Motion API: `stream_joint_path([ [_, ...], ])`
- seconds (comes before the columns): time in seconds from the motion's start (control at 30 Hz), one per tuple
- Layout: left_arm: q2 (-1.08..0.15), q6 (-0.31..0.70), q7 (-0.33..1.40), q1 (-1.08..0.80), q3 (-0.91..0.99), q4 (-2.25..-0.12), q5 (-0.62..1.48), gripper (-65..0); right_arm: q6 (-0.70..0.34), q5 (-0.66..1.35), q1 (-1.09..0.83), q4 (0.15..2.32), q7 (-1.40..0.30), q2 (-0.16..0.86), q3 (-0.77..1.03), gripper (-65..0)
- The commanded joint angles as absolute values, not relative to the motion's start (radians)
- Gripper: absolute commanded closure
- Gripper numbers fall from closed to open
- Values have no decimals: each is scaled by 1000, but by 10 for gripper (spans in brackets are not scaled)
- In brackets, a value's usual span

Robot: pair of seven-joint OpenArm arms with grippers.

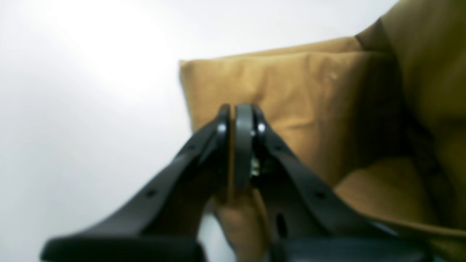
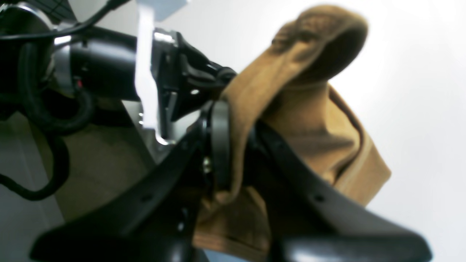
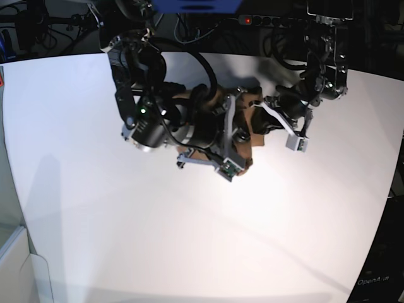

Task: Fold the T-shirt properly
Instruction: 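Press the folded bundle together with both grippers at its middle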

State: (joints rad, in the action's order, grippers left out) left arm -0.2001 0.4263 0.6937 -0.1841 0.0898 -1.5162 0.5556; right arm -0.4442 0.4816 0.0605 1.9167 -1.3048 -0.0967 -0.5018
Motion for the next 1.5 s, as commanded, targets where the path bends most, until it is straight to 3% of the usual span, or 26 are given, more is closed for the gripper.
stream_joint_path([
  [0.0,-208,435,687,-168,96,-1547,570,-25,-450,499,79,1931,-1280,-105,-504,-4],
  [0.43,-208,435,923,-186,357,-1658,547,-25,-450,498,96,1831,-1185,-96,-595,-4],
  [0.7,-182,443,958,-203,433,-1652,321,-25,-449,498,116,1692,-1096,-94,-631,-4],
  [1.47,-110,435,958,-206,432,-1650,295,-25,-447,498,119,1633,-1047,-91,-631,-9],
])
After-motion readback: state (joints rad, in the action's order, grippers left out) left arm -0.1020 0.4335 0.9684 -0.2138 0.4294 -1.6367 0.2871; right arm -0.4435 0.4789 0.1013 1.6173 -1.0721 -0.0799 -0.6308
